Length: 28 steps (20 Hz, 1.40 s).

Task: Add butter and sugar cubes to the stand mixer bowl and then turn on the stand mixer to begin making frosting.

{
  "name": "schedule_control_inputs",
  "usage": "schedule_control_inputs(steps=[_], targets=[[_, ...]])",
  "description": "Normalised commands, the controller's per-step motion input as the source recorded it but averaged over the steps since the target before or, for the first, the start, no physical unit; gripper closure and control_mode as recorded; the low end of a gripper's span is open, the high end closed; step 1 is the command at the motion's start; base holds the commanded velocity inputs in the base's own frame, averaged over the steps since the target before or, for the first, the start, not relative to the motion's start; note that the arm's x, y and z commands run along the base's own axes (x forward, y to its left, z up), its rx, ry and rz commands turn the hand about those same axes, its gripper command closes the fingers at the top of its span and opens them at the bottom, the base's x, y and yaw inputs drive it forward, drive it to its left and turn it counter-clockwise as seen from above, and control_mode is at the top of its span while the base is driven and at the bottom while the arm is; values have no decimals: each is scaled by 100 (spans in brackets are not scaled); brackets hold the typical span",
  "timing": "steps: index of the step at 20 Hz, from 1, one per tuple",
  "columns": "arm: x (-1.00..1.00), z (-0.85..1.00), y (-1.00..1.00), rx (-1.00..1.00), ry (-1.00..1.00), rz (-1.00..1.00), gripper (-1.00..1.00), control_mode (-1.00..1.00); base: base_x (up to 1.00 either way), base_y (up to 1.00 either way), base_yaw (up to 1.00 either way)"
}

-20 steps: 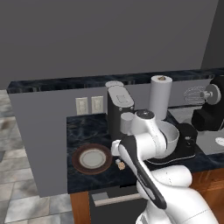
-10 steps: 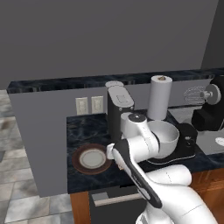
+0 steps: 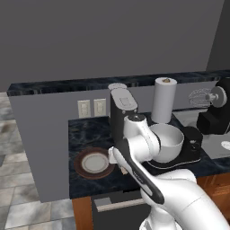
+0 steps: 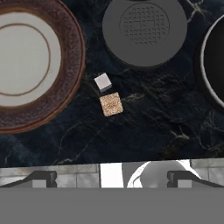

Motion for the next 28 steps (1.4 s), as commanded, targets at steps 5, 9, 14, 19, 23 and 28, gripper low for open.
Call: schedule_control_inputs(steps=[5,9,14,19,23,28], targets=[[13,-11,0,0,3,3,-100,-100,0,0,0],[3,-20,0,0,-1,6,-100,-100,0,0,0],[0,-19,-3,0,-1,8,-100,-100,0,0,0],[1,-14,-14,0,0,9,-100,-100,0,0,0],[11,-17,-13,0,0,8,-100,-100,0,0,0],[17,-21,-2,0,0,7,-100,-100,0,0,0]])
